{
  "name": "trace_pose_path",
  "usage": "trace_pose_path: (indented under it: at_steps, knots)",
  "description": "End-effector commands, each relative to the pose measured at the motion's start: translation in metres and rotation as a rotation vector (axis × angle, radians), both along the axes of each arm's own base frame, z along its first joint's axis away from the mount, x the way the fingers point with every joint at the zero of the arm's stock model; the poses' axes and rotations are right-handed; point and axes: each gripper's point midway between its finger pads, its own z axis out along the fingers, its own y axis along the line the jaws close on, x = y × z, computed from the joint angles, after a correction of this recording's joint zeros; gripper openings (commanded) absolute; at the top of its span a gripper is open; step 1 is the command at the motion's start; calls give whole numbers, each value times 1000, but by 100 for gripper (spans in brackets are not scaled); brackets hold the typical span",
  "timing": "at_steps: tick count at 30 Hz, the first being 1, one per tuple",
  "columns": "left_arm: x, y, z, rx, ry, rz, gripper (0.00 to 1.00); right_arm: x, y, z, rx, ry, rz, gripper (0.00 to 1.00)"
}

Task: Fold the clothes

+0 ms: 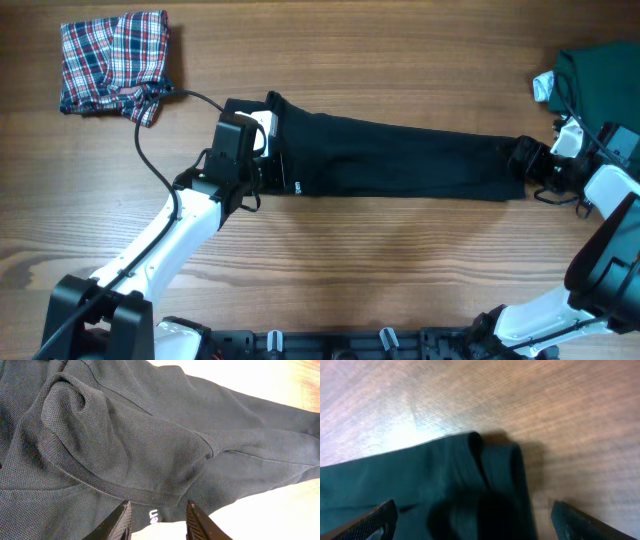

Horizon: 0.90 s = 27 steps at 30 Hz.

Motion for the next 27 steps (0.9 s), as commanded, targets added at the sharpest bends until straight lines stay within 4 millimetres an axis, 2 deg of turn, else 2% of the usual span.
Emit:
trace_pose_path:
  at_steps: [1, 6, 10, 14, 22, 27]
  knots:
    - [3, 2, 4, 8, -17, 2, 35, -2, 12, -21, 86, 26, 32, 100]
    - [3, 2, 4, 8, -17, 2, 35, -16, 18, -42, 130, 121, 9, 100]
    - [3, 2, 4, 8, -18, 2, 35, -45, 12, -57, 84, 289, -49, 100]
    - [4, 1, 5, 5, -25, 2, 35, -57, 29, -58, 106, 339, 21, 100]
    - [4, 1, 5, 5, -24, 2, 34, -54, 56, -56, 127, 356, 87, 100]
    - [5, 1, 5, 6, -25, 2, 35, -61, 73, -56, 150, 408, 106, 89]
